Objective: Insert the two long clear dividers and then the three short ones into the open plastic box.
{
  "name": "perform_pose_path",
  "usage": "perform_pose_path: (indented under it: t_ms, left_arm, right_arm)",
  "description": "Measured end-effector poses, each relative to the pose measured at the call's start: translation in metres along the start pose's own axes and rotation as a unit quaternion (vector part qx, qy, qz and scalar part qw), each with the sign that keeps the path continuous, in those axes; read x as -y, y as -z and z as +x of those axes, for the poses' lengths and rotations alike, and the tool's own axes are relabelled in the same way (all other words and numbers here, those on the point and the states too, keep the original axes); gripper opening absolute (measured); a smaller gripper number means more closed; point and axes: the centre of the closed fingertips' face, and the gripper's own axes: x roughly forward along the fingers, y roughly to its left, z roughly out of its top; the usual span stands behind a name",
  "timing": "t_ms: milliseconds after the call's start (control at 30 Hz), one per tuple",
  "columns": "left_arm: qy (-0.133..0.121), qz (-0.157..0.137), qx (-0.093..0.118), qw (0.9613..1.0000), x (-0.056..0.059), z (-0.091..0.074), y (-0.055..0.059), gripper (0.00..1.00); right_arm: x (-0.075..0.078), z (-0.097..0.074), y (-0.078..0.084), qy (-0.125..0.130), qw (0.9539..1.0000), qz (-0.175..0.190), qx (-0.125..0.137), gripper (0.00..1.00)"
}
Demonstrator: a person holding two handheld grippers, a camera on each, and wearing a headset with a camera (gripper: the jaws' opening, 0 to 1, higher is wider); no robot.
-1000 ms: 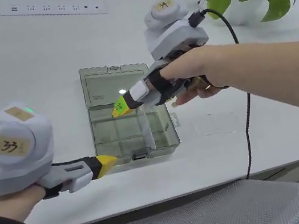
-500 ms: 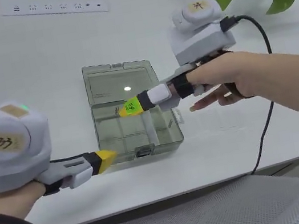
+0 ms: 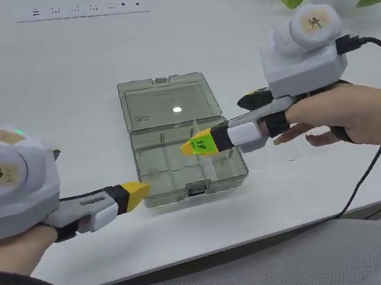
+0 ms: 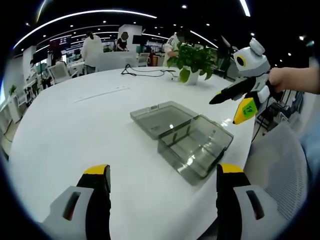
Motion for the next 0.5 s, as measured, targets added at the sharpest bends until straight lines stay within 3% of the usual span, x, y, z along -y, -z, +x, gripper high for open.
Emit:
perform_pose_path:
  t_ms: [67, 100, 133, 200, 233, 367, 400, 433, 500]
  left_arm:
    - [-0.003, -0.005, 0.001, 1.0000, -0.003, -0.002, 0.000, 0.89]
    - [-0.005, -0.005, 0.001, 1.0000, -0.004, -0.003, 0.001, 0.89]
    - [-0.007, -0.006, 0.000, 1.0000, -0.005, -0.003, 0.001, 0.89]
    - [-0.011, -0.008, 0.000, 0.9999, -0.006, -0.005, 0.002, 0.89]
    - [-0.011, -0.011, 0.000, 0.9999, -0.007, -0.006, 0.003, 0.89]
    - [-0.018, -0.015, -0.003, 0.9997, -0.010, -0.009, 0.005, 0.89]
    - [-0.020, -0.016, -0.003, 0.9997, -0.010, -0.010, 0.006, 0.89]
    - [-0.021, -0.016, -0.003, 0.9996, -0.011, -0.011, 0.006, 0.89]
    - [-0.026, -0.017, -0.006, 0.9995, -0.013, -0.012, 0.008, 0.89]
  right_arm:
    - [0.001, -0.003, -0.006, -0.004, 0.9995, -0.005, 0.030, 1.00]
    - [0.002, -0.006, -0.006, -0.005, 0.9994, -0.003, 0.033, 1.00]
    - [0.000, -0.009, -0.014, -0.006, 0.9977, -0.014, 0.066, 1.00]
    - [0.005, -0.013, -0.003, -0.004, 0.9990, -0.006, 0.044, 1.00]
    - [0.006, -0.017, -0.005, -0.004, 0.9981, -0.017, 0.059, 1.00]
    - [0.006, -0.028, 0.002, -0.006, 0.9975, -0.014, 0.070, 1.00]
    - [0.003, -0.030, -0.002, -0.012, 0.9953, -0.032, 0.091, 1.00]
    - [0.005, -0.033, 0.005, -0.007, 0.9966, -0.023, 0.079, 1.00]
    - [0.013, -0.039, 0.000, -0.012, 0.9933, -0.035, 0.110, 1.00]
